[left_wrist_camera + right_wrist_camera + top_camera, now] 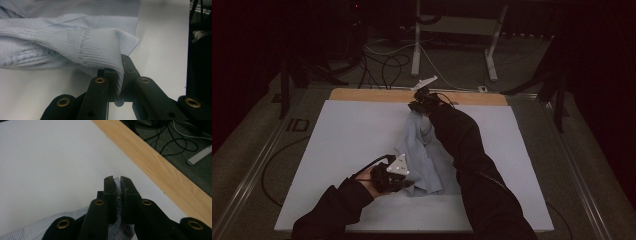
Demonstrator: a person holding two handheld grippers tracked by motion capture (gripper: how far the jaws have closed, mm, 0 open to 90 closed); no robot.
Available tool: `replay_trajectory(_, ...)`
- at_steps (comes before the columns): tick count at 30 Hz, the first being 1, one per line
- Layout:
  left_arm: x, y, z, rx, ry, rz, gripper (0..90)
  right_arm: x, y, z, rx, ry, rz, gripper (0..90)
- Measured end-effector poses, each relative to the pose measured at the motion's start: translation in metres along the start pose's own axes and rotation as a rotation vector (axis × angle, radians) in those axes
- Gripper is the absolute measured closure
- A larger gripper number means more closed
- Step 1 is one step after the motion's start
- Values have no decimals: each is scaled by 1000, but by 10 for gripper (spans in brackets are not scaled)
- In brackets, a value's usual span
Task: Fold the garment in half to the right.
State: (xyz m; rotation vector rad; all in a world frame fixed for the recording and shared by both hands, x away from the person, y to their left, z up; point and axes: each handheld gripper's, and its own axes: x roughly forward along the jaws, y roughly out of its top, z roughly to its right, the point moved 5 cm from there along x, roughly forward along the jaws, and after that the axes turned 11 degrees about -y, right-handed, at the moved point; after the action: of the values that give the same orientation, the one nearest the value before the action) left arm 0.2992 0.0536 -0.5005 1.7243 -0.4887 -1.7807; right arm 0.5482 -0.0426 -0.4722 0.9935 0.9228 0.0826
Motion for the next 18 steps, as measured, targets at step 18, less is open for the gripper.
replay_trajectory(18,25,40,1,65,-26,-19,869,-16,-18,25,26,-17,17,847)
